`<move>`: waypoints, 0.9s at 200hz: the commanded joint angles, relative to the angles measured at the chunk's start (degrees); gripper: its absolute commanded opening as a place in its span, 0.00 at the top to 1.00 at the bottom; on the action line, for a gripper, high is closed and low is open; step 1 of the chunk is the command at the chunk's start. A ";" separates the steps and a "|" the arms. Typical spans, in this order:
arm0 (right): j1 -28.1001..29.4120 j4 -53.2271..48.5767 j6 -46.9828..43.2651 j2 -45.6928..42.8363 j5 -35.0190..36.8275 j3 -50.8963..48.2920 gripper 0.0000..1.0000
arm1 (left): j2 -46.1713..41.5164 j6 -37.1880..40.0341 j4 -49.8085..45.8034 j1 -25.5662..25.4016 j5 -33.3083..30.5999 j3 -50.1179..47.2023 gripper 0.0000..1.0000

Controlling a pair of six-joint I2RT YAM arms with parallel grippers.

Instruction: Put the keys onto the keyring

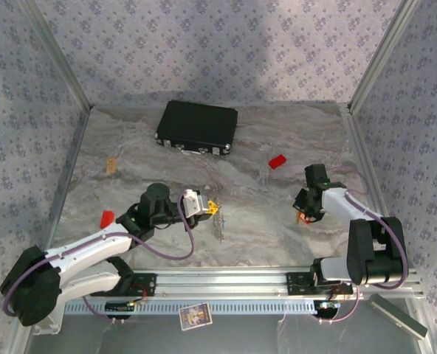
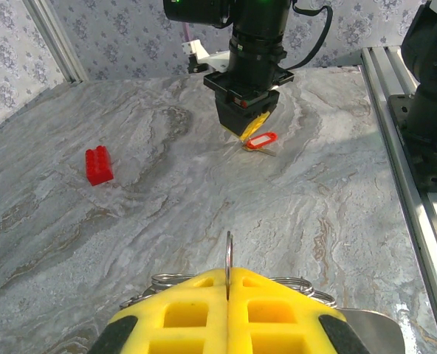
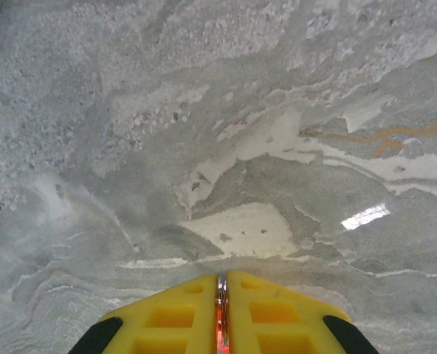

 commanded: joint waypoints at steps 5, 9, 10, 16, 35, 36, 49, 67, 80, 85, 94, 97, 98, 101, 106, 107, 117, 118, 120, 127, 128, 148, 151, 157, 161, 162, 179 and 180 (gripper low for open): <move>0.45 -3.03 -0.12 0.02 -0.35 1.53 0.89 | -0.11 0.39 1.77 -0.36 1.45 1.73 1.00; 0.41 -3.13 -0.12 0.00 -0.34 1.60 0.89 | -0.14 0.43 1.73 -0.44 1.41 1.72 1.00; 0.41 -3.15 -0.12 0.07 -0.40 1.64 0.89 | -0.15 0.41 1.73 -0.42 1.42 1.72 1.00; 0.41 -3.22 -1.78 0.07 -0.42 1.64 0.89 | -0.16 0.39 1.73 -0.49 1.42 1.73 1.00; 0.45 -3.50 -2.12 0.26 -0.48 1.85 0.90 | -0.09 0.44 1.68 -0.41 1.42 1.73 1.00; 0.47 -3.50 -2.13 0.26 -0.45 1.85 0.90 | -0.04 0.46 1.66 -0.45 1.42 1.77 1.00; 0.50 -3.72 -2.08 0.27 -0.36 1.83 0.90 | -0.16 0.48 1.56 -0.46 1.44 1.81 1.00; 0.59 -3.77 -2.10 0.21 -0.40 1.92 0.93 | -0.23 0.53 1.55 -0.41 1.38 1.81 1.00; 0.58 -3.77 -2.20 0.21 -0.42 1.89 0.96 | -0.20 0.56 1.55 -0.49 1.42 1.77 1.00; 0.64 -3.77 -2.15 0.21 -0.50 1.94 0.97 | -0.16 0.58 1.55 -0.43 1.43 1.81 1.00; 0.67 -3.85 -2.15 0.23 -0.61 1.98 0.99 | -0.18 0.57 1.55 -0.49 1.42 1.76 1.00; 0.66 -3.86 -2.23 0.26 -0.61 2.04 1.00 | -0.24 0.57 1.49 -0.41 1.40 1.76 1.00; 0.67 -3.90 -2.28 0.26 -0.65 2.08 1.00 | -0.25 0.57 1.48 -0.45 1.41 1.79 1.00; 0.67 -3.94 -2.27 0.21 -0.68 2.10 1.00 | -0.25 0.57 1.51 -0.48 1.42 1.81 1.00; 0.67 -4.02 -2.40 0.13 -0.75 2.10 1.00 | -0.31 0.57 1.47 -0.42 1.43 1.77 1.00; 0.67 -4.03 -2.41 0.11 -0.72 2.16 1.00 | -0.32 0.57 1.46 -0.45 1.42 1.79 1.00; 0.72 -4.33 -2.58 -0.28 -0.77 2.26 1.00 | -0.42 0.57 1.49 -0.48 1.33 1.78 1.00; 0.69 -4.36 -2.63 -0.32 -0.82 2.28 1.00 | -0.42 0.57 1.47 -0.48 1.38 1.75 1.00; 0.68 -4.42 -2.60 -0.45 -0.94 2.29 1.00 | -0.45 0.57 1.46 -0.47 1.35 1.76 1.00; 0.67 -4.61 -2.93 -0.99 -1.20 2.39 1.00 | -0.56 0.57 1.38 -0.49 1.29 1.78 1.00; 0.67 -4.63 -3.02 -1.15 -1.29 2.39 1.00 | -0.58 0.57 1.37 -0.44 1.27 1.80 1.00; 1.15 -3.81 -5.23 -4.95 -3.77 2.26 1.00 | -0.73 0.31 1.20 -0.49 0.72 1.85 1.00; 1.44 -3.62 -5.64 -5.69 -3.94 2.21 1.00 | -0.75 0.23 1.28 -0.47 0.49 1.96 1.00; 2.03 -3.36 -6.39 -7.25 -4.22 2.19 1.00 | -0.86 -0.02 1.20 -0.43 -0.06 1.99 1.00; 2.53 -3.06 -7.10 -8.16 -4.46 2.12 1.00 | -0.89 -0.11 1.24 -0.49 -0.44 1.99 1.00; 2.66 -3.02 -7.22 -8.56 -4.50 2.03 1.00 | -0.88 -0.13 1.18 -0.44 -0.56 1.99 1.00; 4.71 -1.81 -9.73 -13.13 -5.65 1.68 1.00 | -1.30 -0.93 1.27 -0.49 -2.10 1.99 1.00; 4.80 -1.73 -9.80 -13.38 -5.72 1.68 1.00 | -1.30 -1.02 1.32 -0.49 -2.14 1.99 1.00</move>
